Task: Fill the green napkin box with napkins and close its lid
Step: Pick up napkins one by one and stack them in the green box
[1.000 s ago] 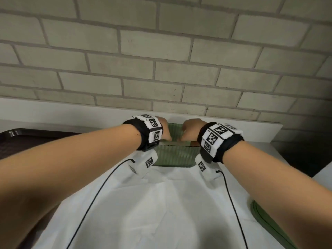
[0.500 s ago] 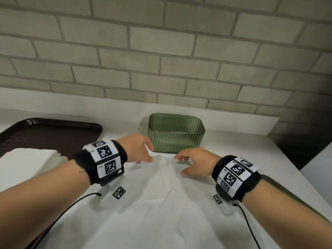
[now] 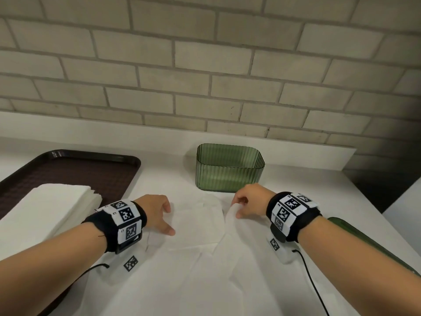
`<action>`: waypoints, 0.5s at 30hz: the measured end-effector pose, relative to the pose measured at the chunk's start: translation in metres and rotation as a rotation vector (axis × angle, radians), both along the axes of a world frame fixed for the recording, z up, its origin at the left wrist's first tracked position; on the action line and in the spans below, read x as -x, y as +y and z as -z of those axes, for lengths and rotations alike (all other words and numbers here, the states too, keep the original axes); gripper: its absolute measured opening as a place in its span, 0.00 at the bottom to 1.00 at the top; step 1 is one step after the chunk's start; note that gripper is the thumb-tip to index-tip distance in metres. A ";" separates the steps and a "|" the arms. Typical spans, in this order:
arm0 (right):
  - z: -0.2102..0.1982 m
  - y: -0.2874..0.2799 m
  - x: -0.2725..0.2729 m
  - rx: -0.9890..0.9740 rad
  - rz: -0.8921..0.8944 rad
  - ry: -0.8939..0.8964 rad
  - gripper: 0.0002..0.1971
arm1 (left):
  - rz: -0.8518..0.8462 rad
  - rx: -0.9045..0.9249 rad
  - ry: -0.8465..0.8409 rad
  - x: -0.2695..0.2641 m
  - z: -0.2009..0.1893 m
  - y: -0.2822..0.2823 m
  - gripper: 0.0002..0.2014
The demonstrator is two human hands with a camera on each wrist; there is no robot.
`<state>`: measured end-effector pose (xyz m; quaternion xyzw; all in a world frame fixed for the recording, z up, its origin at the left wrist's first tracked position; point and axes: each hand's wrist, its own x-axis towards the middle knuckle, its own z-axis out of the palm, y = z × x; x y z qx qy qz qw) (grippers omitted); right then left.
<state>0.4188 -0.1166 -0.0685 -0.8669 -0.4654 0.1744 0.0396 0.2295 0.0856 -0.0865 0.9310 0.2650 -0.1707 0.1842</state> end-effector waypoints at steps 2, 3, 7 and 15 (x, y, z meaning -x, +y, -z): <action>-0.006 -0.003 -0.002 0.010 0.006 -0.041 0.09 | 0.012 -0.015 0.033 -0.001 -0.001 0.002 0.31; -0.008 -0.005 -0.005 -0.007 0.007 -0.048 0.11 | 0.016 -0.023 0.047 -0.002 -0.001 0.003 0.31; -0.030 -0.017 -0.014 -0.176 0.012 -0.054 0.18 | 0.003 -0.017 0.031 -0.002 0.001 0.007 0.32; -0.085 -0.040 -0.003 -0.305 0.014 -0.083 0.06 | 0.067 -0.014 0.051 -0.003 -0.004 0.006 0.23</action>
